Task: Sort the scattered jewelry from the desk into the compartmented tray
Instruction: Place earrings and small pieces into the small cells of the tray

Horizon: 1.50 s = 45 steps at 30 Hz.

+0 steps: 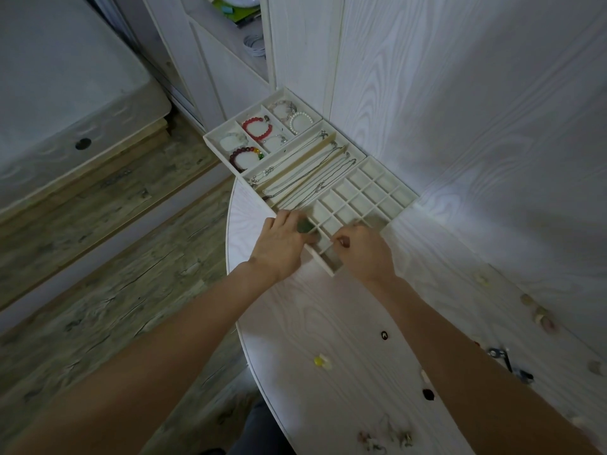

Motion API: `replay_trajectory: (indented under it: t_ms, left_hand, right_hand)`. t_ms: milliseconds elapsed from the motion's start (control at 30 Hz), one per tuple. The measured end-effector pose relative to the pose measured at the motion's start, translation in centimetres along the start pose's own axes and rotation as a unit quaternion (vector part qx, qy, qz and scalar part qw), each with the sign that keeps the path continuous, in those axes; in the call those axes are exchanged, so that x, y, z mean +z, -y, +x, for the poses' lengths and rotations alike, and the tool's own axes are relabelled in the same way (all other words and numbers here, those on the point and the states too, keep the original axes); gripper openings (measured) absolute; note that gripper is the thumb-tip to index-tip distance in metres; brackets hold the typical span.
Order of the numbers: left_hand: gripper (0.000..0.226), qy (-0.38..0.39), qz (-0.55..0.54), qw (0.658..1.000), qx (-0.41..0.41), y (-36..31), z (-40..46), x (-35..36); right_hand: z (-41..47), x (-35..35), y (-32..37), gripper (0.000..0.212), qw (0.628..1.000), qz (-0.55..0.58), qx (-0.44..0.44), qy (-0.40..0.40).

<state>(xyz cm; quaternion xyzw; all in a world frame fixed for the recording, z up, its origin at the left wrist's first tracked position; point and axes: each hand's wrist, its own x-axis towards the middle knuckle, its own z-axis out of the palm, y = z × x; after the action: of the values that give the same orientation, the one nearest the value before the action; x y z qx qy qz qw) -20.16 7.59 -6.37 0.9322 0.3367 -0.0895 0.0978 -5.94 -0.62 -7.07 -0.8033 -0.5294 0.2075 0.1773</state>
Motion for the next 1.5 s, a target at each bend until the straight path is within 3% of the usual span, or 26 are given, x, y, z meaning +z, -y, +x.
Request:
replay_trajectory:
  t_ms: [233,533,800,1000,1167,1300,1500]
  left_hand:
    - [0.06,0.005,-0.01,1.0,0.005,0.2,-0.2,-0.3]
    - [0.058,0.013,0.001,1.0,0.011,0.5,0.1,-0.7]
    - [0.049,0.003,0.039,0.999,0.034,0.7,0.2,-0.7]
    - [0.043,-0.005,0.059,0.998,0.028,0.4,0.4,-0.7]
    - [0.053,-0.017,0.039,0.998,0.042,0.3,-0.2,-0.8]
    - [0.052,-0.005,0.051,0.998,0.038,0.2,-0.2,-0.9]
    - [0.061,0.011,0.015,1.0,0.023,-0.5,-0.7,-0.9]
  right_hand:
    - [-0.5,1.0,1.0,0.029,0.988,-0.105,-0.05,0.098]
    - [0.5,0.8,1.9,0.027,0.978,-0.198,-0.059,0.031]
    - [0.7,0.8,1.6,0.028,0.968,-0.219,-0.102,0.074]
    - [0.9,0.8,0.8,0.029,0.98,-0.168,-0.086,0.063]
    - [0.4,1.1,0.9,0.028,0.972,-0.196,-0.113,0.059]
    - [0.3,0.9,0.9,0.029,0.977,-0.19,-0.077,0.063]
    - [-0.4,0.1,0.8,0.033,0.995,-0.046,-0.011,0.09]
